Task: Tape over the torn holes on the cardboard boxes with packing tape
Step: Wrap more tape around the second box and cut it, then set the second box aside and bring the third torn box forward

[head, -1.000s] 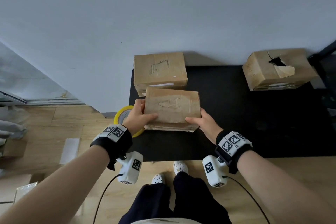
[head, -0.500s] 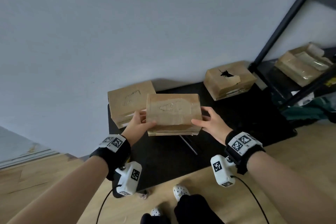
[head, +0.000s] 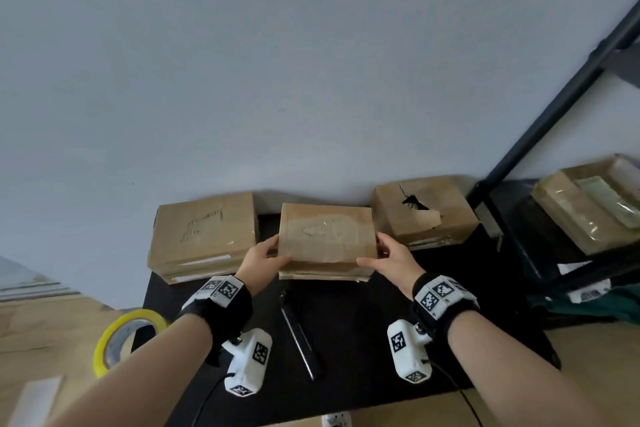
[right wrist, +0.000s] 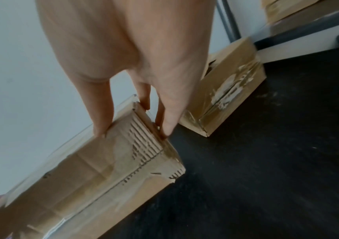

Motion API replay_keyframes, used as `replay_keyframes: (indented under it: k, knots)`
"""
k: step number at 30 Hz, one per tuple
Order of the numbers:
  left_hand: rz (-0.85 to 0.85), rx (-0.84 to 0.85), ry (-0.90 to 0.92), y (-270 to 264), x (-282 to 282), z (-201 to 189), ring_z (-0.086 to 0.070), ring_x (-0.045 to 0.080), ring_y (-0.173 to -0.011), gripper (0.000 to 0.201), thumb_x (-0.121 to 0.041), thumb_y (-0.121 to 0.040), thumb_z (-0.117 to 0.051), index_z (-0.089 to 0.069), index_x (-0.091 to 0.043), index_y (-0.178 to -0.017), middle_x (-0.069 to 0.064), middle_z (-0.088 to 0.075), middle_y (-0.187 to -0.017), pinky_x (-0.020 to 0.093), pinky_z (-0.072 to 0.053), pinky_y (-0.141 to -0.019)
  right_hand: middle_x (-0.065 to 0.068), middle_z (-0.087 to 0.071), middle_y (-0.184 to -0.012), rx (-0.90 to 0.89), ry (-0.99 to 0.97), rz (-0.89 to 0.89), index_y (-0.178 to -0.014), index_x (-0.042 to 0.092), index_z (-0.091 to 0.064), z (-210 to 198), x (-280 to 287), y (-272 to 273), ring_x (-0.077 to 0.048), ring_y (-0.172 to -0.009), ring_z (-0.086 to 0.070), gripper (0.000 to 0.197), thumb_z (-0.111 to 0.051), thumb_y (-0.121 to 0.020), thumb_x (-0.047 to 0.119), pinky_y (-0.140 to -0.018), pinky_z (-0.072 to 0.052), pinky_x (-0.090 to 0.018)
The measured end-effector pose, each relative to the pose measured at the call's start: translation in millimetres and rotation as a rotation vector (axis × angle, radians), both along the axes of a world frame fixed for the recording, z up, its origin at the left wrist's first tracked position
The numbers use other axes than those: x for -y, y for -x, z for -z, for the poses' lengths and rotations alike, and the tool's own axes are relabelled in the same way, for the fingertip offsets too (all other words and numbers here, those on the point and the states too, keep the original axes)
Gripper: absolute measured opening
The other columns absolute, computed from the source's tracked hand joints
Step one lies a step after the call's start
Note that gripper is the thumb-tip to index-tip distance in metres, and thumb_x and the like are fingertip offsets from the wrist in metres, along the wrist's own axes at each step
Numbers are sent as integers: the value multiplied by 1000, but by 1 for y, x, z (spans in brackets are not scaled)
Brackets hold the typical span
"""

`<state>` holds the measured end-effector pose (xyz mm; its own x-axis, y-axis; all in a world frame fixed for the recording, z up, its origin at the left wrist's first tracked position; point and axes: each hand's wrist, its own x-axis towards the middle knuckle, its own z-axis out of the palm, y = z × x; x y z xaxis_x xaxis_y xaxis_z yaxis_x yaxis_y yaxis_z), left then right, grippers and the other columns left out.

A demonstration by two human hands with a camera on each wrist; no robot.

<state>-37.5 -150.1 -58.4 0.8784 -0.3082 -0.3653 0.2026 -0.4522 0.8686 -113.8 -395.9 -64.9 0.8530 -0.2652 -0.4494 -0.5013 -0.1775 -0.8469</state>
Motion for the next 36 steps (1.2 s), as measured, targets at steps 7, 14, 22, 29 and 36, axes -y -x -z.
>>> replay_keyframes:
  k: [7, 14, 22, 29, 36]
  knots:
    - [-247, -71, -96, -21, 11, 37, -59, 25, -106, 38, -3, -82, -65, -51, 0, -117, 16, -62, -118, 34, -47, -94, -8, -47, -139, -30, 113, -126, -145, 11, -33, 29, 11, -44, -22, -129, -44, 81, -78, -77, 14, -104, -38, -32]
    - [-212, -53, -146, -29, 20, 47, -51, 28, -122, 45, -2, -92, -51, -39, 3, -135, 16, -54, -129, 30, -39, -101, -9, -48, -139, -9, 145, -130, -143, 12, -33, 46, 11, -60, -22, -127, -46, 78, -77, -79, 19, -107, -39, -38]
    - [111, 133, -624, -19, 28, 26, -49, 33, -122, 62, -14, -92, -46, -17, -12, -146, 12, -39, -143, 39, -41, -99, -9, -55, -128, -159, 626, -410, -130, 8, -47, 19, 4, -48, -25, -116, -54, 48, -53, -95, 40, -96, -45, -36]
    - [493, 619, -818, 4, 49, -1, -50, 22, -118, 36, -22, -95, -40, -40, -18, -131, 2, -48, -132, 37, -50, -88, -6, -56, -125, -74, 987, -426, -125, 13, -56, -5, -1, 0, -25, -113, -55, 37, -40, -100, 36, -95, -44, -36]
    - [672, 752, -909, 22, 88, -9, -53, 22, -110, 31, -32, -98, -32, -48, -15, -118, 3, -55, -117, 38, -51, -80, -8, -56, -123, -95, 1190, -365, -121, 10, -55, -14, 17, 47, -27, -111, -53, 35, -37, -101, 33, -88, -41, -36]
